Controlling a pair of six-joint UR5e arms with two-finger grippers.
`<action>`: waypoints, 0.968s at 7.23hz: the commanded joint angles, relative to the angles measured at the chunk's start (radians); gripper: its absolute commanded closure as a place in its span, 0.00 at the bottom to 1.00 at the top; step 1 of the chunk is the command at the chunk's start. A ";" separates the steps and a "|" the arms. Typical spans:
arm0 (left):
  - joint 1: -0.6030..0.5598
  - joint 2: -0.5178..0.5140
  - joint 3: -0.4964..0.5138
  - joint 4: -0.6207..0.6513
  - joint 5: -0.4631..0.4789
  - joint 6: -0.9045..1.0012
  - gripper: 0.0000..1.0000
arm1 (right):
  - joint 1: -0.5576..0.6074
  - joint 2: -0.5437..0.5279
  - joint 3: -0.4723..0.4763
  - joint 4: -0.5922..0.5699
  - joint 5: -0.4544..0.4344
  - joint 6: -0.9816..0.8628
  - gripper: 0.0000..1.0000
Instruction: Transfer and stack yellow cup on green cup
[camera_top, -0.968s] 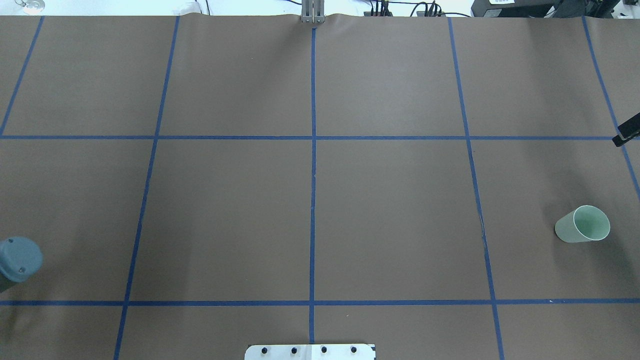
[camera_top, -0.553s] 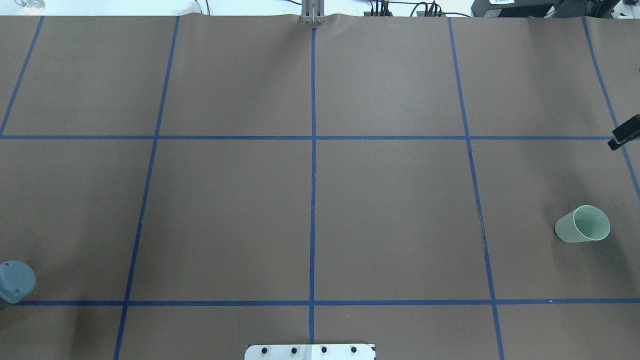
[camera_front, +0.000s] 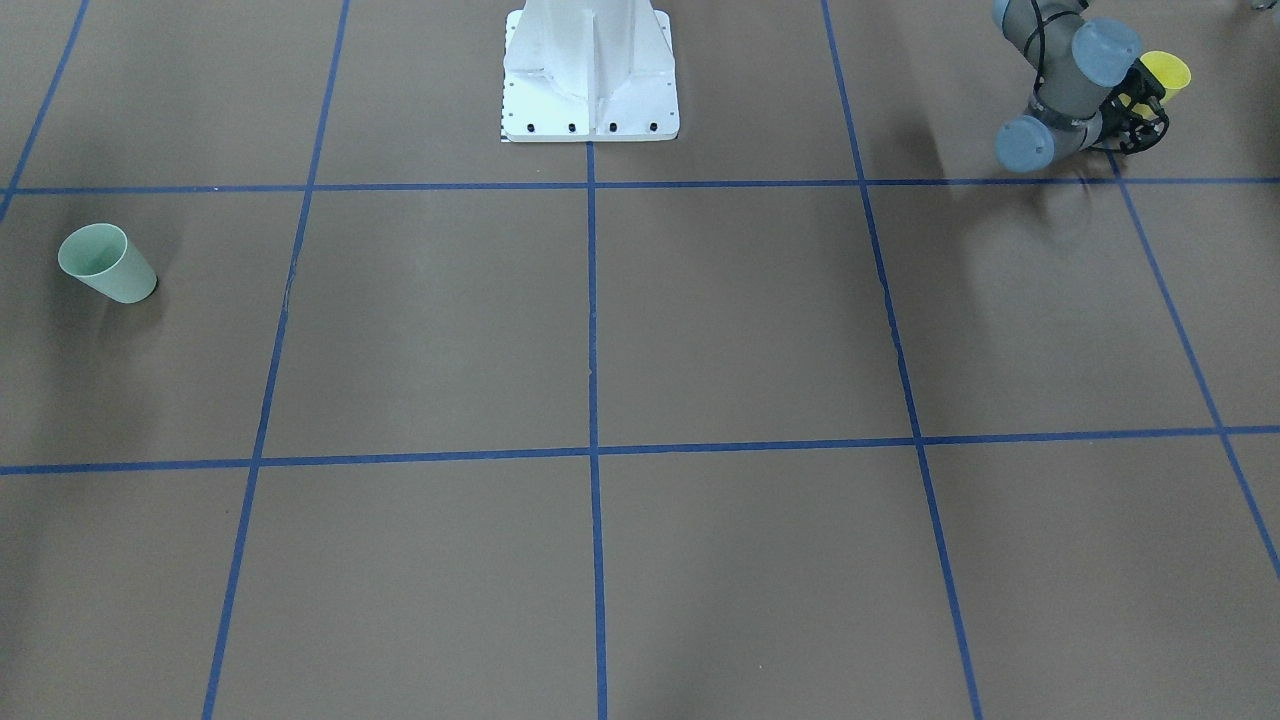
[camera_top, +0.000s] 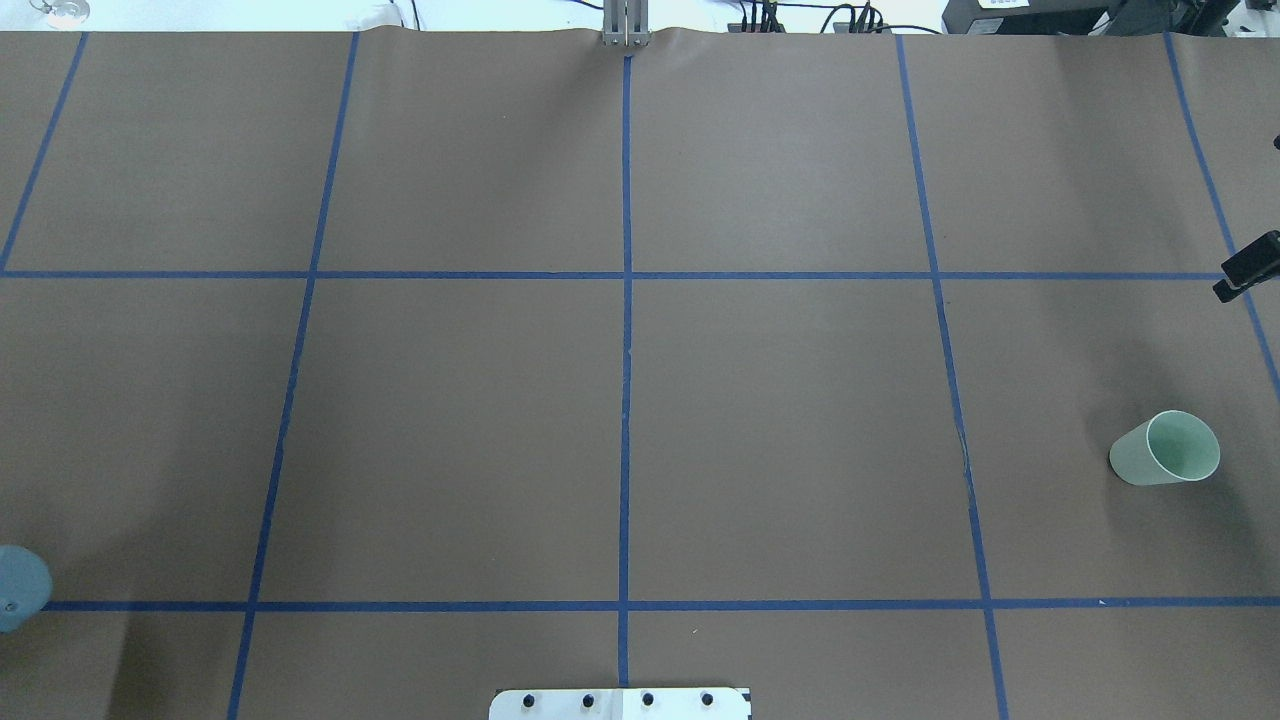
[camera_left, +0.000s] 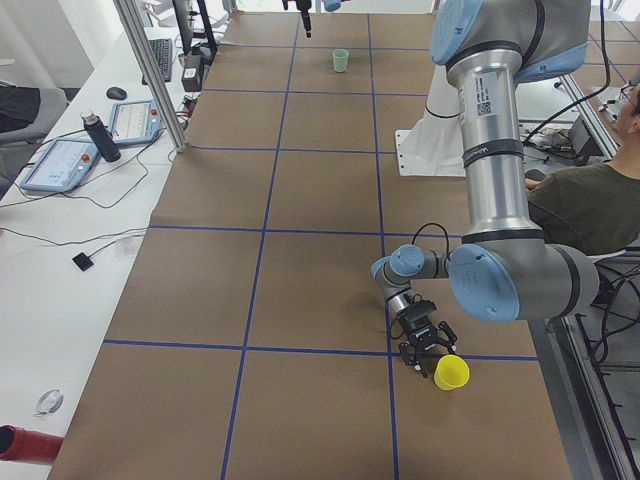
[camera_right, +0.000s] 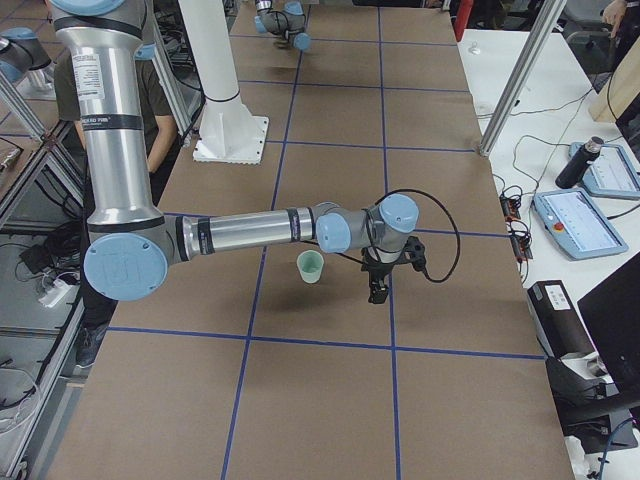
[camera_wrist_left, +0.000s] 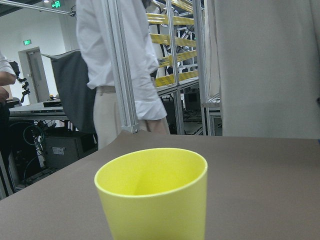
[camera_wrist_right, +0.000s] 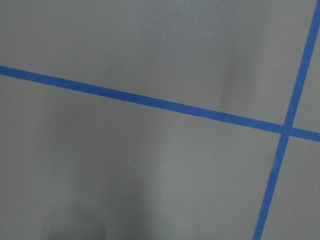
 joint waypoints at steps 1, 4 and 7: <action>0.027 0.018 0.000 -0.038 -0.002 -0.038 0.02 | -0.005 -0.002 -0.001 0.000 0.000 0.002 0.00; 0.069 0.047 0.002 -0.090 -0.022 -0.079 0.05 | -0.008 -0.002 0.003 0.002 -0.003 0.003 0.00; 0.101 0.067 -0.003 -0.121 -0.022 -0.099 0.40 | -0.008 -0.002 0.007 0.002 -0.003 0.005 0.00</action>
